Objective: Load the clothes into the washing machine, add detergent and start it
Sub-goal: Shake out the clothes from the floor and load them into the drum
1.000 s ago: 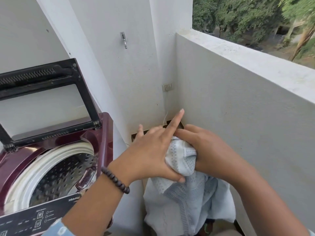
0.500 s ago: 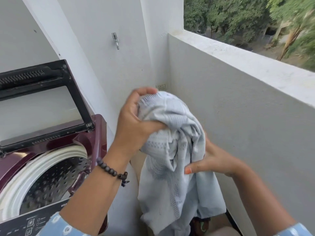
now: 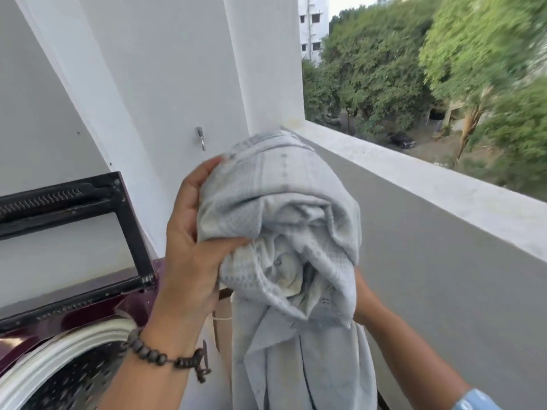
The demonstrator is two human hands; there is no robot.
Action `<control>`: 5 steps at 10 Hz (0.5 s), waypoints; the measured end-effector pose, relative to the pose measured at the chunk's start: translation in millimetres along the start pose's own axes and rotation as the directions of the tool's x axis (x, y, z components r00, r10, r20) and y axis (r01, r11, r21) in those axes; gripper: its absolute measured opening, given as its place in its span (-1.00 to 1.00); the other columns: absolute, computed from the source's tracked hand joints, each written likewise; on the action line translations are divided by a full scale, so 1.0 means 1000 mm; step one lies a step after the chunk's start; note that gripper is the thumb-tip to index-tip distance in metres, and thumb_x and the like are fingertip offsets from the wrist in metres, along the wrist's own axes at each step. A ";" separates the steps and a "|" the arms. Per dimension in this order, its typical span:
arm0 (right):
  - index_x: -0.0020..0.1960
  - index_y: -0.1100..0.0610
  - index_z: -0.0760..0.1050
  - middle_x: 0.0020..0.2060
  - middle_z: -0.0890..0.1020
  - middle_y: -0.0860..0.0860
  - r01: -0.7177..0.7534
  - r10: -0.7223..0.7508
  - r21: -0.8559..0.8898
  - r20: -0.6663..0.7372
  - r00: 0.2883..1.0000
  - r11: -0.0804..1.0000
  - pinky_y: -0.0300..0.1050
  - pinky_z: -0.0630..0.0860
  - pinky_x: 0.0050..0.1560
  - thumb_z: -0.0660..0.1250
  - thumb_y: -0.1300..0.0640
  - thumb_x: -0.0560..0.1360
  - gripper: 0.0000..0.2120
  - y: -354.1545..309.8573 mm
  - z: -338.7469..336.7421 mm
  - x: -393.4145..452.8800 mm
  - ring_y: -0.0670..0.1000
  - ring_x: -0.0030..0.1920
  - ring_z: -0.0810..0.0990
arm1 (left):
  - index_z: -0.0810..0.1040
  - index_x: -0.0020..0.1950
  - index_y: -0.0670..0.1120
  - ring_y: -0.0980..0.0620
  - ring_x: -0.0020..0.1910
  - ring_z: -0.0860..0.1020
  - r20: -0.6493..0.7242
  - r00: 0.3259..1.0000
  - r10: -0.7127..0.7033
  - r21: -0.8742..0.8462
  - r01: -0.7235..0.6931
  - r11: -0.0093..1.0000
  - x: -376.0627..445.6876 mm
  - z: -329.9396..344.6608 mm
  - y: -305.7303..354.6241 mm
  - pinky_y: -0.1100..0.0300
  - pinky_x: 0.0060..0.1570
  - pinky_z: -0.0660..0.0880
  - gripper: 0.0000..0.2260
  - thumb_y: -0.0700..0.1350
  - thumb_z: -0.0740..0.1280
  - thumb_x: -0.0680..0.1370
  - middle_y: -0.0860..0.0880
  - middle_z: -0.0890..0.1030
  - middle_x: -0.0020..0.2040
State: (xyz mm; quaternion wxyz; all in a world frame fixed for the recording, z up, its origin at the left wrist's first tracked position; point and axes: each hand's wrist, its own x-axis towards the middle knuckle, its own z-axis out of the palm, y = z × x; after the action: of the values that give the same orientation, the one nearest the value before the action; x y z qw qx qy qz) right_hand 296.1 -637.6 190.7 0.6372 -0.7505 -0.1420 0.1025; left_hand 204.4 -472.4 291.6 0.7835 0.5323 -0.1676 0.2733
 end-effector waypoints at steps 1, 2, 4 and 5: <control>-0.02 0.53 0.48 -0.05 0.56 0.40 -0.146 0.149 0.049 -0.063 0.987 0.988 -0.05 0.44 0.01 0.16 0.40 0.60 -0.81 -0.060 -0.011 0.022 0.22 -0.03 0.52 | 0.43 0.34 -0.03 -0.06 0.21 0.57 -0.048 0.999 0.006 0.167 0.002 0.986 -0.001 -0.018 0.001 0.11 0.00 0.60 -0.29 -0.26 0.48 0.20 -0.07 0.57 0.24; -0.05 0.26 0.52 -0.17 0.62 0.07 0.125 -0.147 -0.153 -0.137 0.980 0.980 -0.41 0.37 -0.40 0.17 0.29 0.61 -0.84 -0.108 -0.019 0.047 -0.02 -0.16 0.59 | 0.41 0.34 -0.23 -0.13 0.16 0.61 -0.098 0.993 0.072 0.275 -0.043 0.960 -0.003 -0.027 0.008 0.08 -0.03 0.61 -0.13 -0.17 0.63 0.07 -0.08 0.64 0.12; -0.35 0.01 0.31 -0.56 0.48 -0.32 0.724 -0.744 -0.208 -0.332 0.580 0.658 -0.48 0.27 -0.41 0.07 0.39 0.48 -0.65 -0.223 -0.029 0.060 -0.31 -0.49 0.41 | 0.73 -0.16 0.10 0.15 -0.06 0.68 -0.148 0.966 0.214 0.314 -0.160 0.936 0.000 -0.037 0.029 0.29 -0.15 0.60 -0.60 -0.30 0.57 0.12 0.13 0.72 -0.13; -0.17 0.24 0.55 -0.26 0.63 -0.07 0.605 -0.647 -0.268 -0.103 0.756 0.750 -0.21 0.47 -0.25 0.15 0.40 0.40 -0.79 -0.202 -0.022 0.080 -0.10 -0.22 0.57 | 0.67 -0.04 -0.03 0.10 -0.06 0.69 -0.247 0.954 0.169 0.269 -0.100 0.958 -0.005 -0.044 0.038 0.25 -0.16 0.61 -0.55 -0.40 0.52 0.16 0.09 0.72 -0.14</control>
State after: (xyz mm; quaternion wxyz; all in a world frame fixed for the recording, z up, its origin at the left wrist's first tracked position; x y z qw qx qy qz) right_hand 362.2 -600.4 395.3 0.5586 -0.7302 -0.3352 -0.2059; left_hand 176.0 -421.8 300.4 0.7038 0.5732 -0.0601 0.4152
